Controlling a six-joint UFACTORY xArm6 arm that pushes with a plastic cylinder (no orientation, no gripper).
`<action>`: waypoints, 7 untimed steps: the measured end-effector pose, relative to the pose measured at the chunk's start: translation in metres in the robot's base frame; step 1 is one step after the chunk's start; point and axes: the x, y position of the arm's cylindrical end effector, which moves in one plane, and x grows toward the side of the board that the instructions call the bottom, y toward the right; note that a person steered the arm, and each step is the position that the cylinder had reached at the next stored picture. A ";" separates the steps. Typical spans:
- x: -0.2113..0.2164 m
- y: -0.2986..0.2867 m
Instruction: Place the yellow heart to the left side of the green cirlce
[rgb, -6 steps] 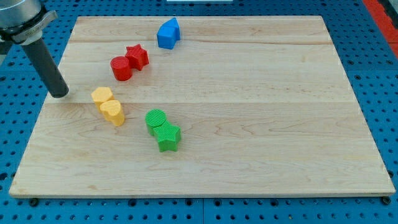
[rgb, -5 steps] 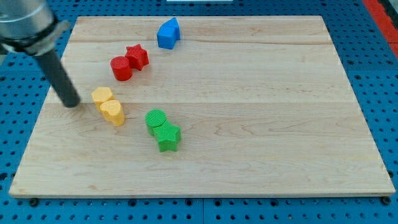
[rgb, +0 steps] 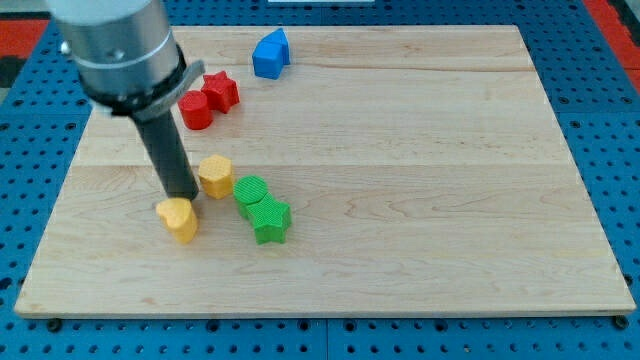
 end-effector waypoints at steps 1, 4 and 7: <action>0.001 0.003; 0.062 -0.072; 0.054 -0.038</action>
